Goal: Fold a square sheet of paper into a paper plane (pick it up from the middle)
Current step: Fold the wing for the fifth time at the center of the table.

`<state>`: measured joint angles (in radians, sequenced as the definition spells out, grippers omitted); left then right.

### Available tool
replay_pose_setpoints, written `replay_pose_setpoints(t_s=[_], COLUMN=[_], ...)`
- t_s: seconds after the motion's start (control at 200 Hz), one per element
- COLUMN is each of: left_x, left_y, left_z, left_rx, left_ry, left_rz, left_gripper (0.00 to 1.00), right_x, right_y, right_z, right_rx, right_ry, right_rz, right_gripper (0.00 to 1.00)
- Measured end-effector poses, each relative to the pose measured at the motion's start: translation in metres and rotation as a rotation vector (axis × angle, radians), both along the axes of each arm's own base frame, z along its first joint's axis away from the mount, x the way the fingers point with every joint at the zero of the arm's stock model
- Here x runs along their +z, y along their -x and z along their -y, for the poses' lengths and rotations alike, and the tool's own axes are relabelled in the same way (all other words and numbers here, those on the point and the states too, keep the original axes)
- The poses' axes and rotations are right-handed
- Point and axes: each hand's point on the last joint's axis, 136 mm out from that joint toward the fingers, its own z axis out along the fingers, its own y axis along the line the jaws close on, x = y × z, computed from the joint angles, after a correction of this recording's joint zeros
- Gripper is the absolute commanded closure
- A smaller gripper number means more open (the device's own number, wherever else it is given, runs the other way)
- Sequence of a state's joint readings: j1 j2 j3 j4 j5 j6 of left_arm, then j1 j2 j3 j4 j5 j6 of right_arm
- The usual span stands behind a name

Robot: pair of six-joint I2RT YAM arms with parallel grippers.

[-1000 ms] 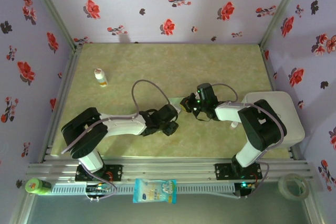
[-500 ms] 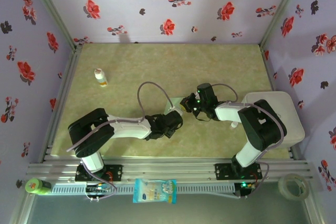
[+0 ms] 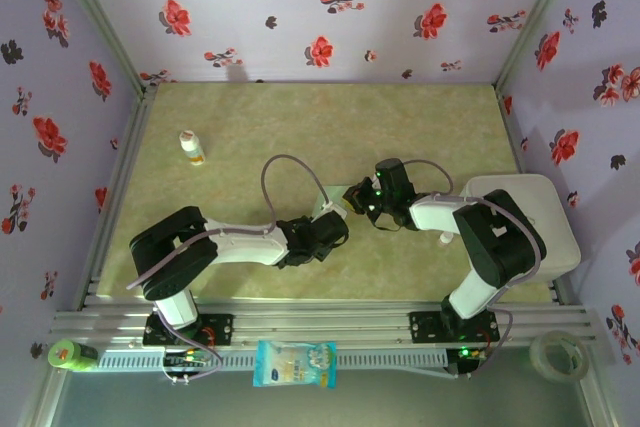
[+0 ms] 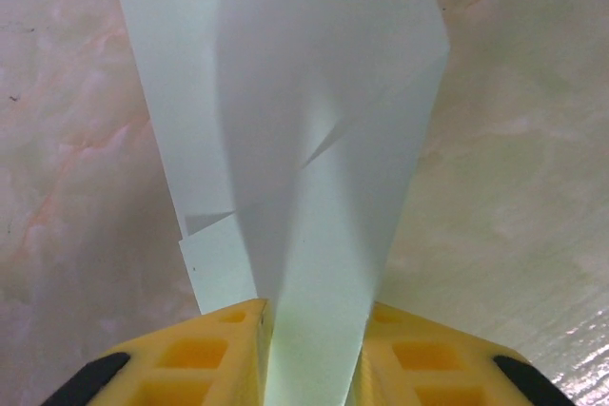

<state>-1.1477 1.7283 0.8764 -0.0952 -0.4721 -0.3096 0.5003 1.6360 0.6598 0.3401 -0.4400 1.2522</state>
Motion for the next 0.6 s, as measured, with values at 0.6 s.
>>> replay_pose_setpoints(t_s=[0.6], left_x=[0.0029], left_y=[-0.0013], left_z=[-0.0009], left_rx=[0.006], left_ry=[0.002], left_rz=[0.010], left_gripper=[0.75], right_x=[0.0011], right_y=[-0.0009], right_z=[-0.0006], right_rx=[-0.005], right_ry=[-0.007], right_rz=[-0.001], right_gripper=[0.97])
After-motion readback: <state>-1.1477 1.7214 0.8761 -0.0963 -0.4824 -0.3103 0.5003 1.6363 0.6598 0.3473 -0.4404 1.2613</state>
